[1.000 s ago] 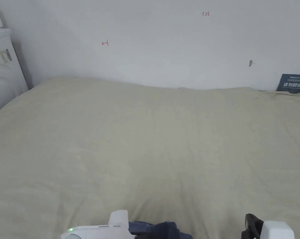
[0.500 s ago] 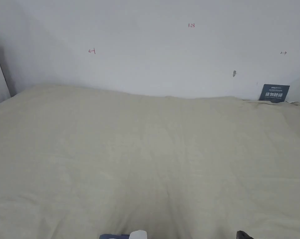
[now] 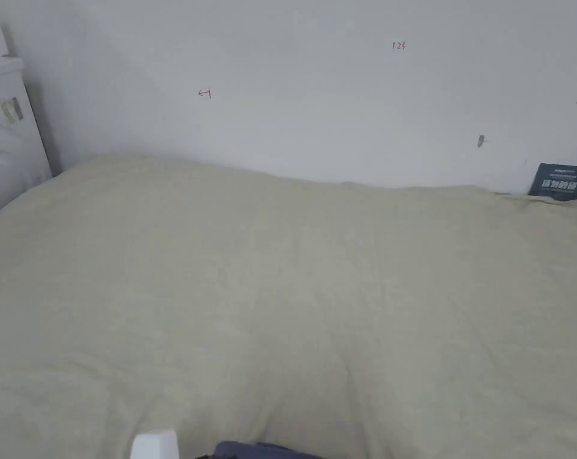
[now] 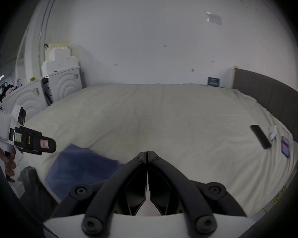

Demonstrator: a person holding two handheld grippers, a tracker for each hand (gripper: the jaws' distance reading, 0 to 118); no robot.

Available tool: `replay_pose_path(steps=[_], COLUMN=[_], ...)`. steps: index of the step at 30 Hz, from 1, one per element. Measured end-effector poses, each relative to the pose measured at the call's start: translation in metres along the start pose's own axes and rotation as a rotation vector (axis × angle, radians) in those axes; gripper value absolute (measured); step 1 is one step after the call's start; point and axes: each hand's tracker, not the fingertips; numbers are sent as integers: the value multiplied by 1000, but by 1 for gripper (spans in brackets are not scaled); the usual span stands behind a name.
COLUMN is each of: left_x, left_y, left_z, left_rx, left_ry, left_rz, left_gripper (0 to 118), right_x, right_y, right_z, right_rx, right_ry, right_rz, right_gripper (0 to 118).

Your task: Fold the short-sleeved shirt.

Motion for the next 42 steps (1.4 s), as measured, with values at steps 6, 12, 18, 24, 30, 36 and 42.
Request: replay_pose_path(steps=[6,12,18,24,30,36,42], left_x=[-23,-31,-44,-63,-72,-71,-58], left_y=[-16,-29,-21,-6,1,7,9], left_z=[40,39,16,-37,-81,-94,-88], left_rx=[55,47,2,-197,-344,-410,-415], left_ry=[84,94,-32,-181,-290,-294,-268], left_rz=[2,34,139,195,139,108,50], left_gripper=[0,0,38,68,67,33,19], right_x=[-65,-79,-73,-70,-67,-63,-62], right_y=[-22,-58,-56,-55,-58,-59,-62], right_z=[-36,-81,-78,-73,-72,-71,-68], right_rx=[-117,-173,-170,-164,-154,-147,-128], right_ry=[61,-15,-11,8,20,35,38], right_rz=[56,71,9,11,25,23,32], right_gripper=[0,0,0,0,0,0,0])
